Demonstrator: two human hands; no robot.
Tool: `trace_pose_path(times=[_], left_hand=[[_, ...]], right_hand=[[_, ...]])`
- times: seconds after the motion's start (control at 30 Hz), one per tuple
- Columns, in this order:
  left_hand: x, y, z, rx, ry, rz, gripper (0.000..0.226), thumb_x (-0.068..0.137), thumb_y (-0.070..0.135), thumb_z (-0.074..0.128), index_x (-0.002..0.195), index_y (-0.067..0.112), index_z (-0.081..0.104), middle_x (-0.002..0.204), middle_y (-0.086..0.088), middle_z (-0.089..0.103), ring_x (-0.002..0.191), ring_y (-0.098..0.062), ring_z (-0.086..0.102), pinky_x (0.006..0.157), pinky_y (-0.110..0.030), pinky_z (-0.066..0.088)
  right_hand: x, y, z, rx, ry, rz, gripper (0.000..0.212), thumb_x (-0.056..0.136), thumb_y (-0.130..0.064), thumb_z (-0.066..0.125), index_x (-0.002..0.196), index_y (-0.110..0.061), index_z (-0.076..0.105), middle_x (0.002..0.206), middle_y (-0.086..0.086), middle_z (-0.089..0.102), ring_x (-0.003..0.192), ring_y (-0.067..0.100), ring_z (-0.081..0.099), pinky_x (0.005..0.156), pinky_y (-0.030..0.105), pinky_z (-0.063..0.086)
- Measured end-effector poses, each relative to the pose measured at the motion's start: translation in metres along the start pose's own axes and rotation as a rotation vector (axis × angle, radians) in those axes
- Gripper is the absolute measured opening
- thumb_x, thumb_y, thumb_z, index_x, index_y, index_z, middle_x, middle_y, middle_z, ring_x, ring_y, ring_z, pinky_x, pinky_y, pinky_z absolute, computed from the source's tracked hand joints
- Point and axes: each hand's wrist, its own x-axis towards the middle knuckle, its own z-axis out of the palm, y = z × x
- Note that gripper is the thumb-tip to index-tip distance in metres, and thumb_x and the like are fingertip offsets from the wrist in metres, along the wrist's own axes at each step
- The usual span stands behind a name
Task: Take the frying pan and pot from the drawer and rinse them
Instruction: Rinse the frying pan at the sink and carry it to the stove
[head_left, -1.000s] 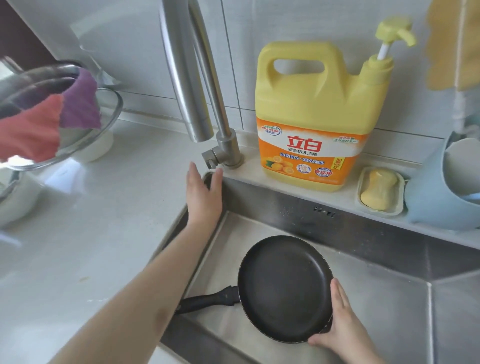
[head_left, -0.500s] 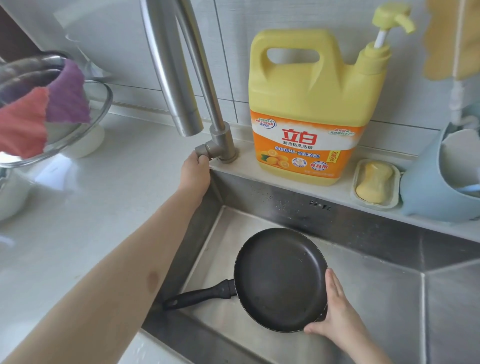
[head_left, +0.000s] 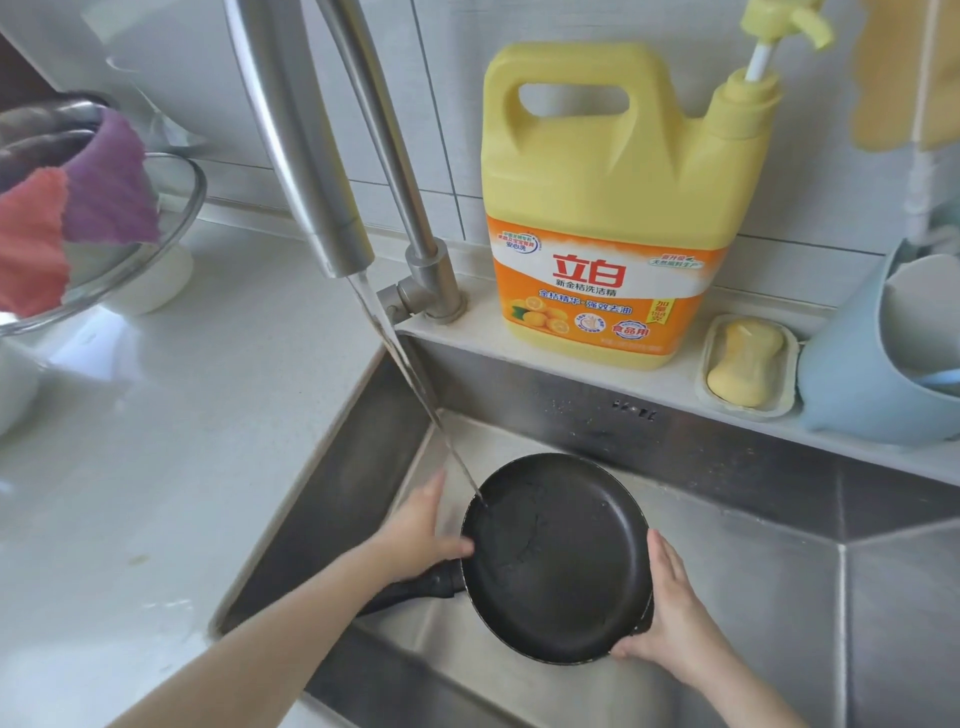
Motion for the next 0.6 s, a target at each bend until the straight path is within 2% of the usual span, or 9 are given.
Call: trace_pose_path(times=[0.03, 0.1, 0.2, 0.3, 0.4, 0.5, 0.57, 0.6], left_hand=[[0.001, -0.014, 0.013, 0.075, -0.11, -0.028, 0.119, 0.078, 0.034, 0.081, 0.157, 0.017, -0.007, 0.163, -0.005, 0.009, 0.148, -0.021, 0.021, 0.116, -0.027, 0.022], [0.005, -0.029, 0.029, 0.098, -0.211, -0.061, 0.132, 0.071, 0.033, 0.085, 0.155, 0.02, -0.016, 0.164, -0.003, -0.001, 0.149, -0.02, 0.016, 0.118, -0.028, 0.021], [0.012, -0.034, 0.04, 0.088, -0.235, -0.066, 0.143, 0.064, 0.031, 0.088, 0.151, 0.026, -0.024, 0.16, -0.003, 0.018, 0.146, -0.019, 0.024, 0.117, -0.032, 0.026], [0.014, -0.031, 0.044, 0.052, -0.233, -0.069, 0.147, 0.059, 0.025, 0.091, 0.151, 0.034, -0.024, 0.145, 0.0, 0.03, 0.13, -0.022, 0.045, 0.11, -0.037, 0.038], [0.011, -0.024, 0.044, 0.03, -0.233, -0.027, 0.146, 0.06, 0.018, 0.09, 0.15, 0.035, -0.024, 0.133, 0.001, 0.045, 0.114, -0.018, 0.053, 0.101, -0.031, 0.043], [0.01, -0.01, 0.027, 0.106, -0.275, -0.01, 0.141, 0.065, 0.018, 0.088, 0.152, 0.032, -0.022, 0.117, 0.002, 0.06, 0.106, -0.018, 0.057, 0.097, -0.027, 0.043], [0.007, 0.005, 0.009, 0.169, -0.296, 0.021, 0.14, 0.064, 0.023, 0.089, 0.152, 0.032, -0.02, 0.119, 0.001, 0.063, 0.113, -0.02, 0.058, 0.099, -0.03, 0.044], [0.004, 0.012, -0.001, 0.195, -0.308, 0.031, 0.141, 0.063, 0.027, 0.091, 0.153, 0.031, -0.018, 0.128, 0.002, 0.061, 0.12, -0.02, 0.055, 0.102, -0.031, 0.043]], right_hand=[[0.003, 0.0, -0.001, 0.008, -0.018, -0.004, 0.159, 0.042, -0.041, 0.095, 0.153, -0.025, -0.018, 0.159, -0.018, -0.015, 0.141, -0.007, 0.003, 0.111, 0.016, 0.02], [0.008, 0.0, -0.002, 0.026, -0.036, -0.015, 0.162, 0.037, -0.042, 0.095, 0.153, -0.029, -0.017, 0.158, -0.023, -0.012, 0.141, -0.008, 0.002, 0.113, 0.019, 0.019], [0.01, 0.0, -0.003, 0.051, -0.063, -0.002, 0.161, 0.04, -0.034, 0.096, 0.153, -0.028, -0.018, 0.157, -0.024, -0.013, 0.135, -0.012, 0.002, 0.11, 0.015, 0.018], [0.011, 0.003, -0.002, 0.065, -0.077, 0.004, 0.159, 0.044, -0.029, 0.097, 0.152, -0.027, -0.02, 0.156, -0.024, -0.013, 0.134, -0.012, 0.001, 0.11, 0.015, 0.019], [0.009, 0.003, -0.005, 0.102, -0.09, 0.002, 0.162, 0.04, -0.035, 0.096, 0.152, -0.03, -0.02, 0.151, -0.028, -0.007, 0.135, -0.01, 0.004, 0.113, 0.02, 0.022], [0.004, 0.004, -0.012, 0.128, -0.102, 0.019, 0.163, 0.031, -0.044, 0.094, 0.152, -0.039, -0.016, 0.154, -0.025, 0.005, 0.141, 0.003, 0.021, 0.112, 0.033, 0.037], [-0.001, 0.003, -0.019, 0.164, -0.117, 0.009, 0.155, 0.032, -0.041, 0.096, 0.143, -0.06, -0.009, 0.151, -0.018, 0.024, 0.134, 0.014, 0.04, 0.102, 0.038, 0.048], [-0.006, 0.0, -0.023, 0.197, -0.128, 0.005, 0.147, 0.035, -0.035, 0.096, 0.133, -0.072, -0.007, 0.144, -0.017, 0.036, 0.127, 0.014, 0.048, 0.097, 0.035, 0.052]])
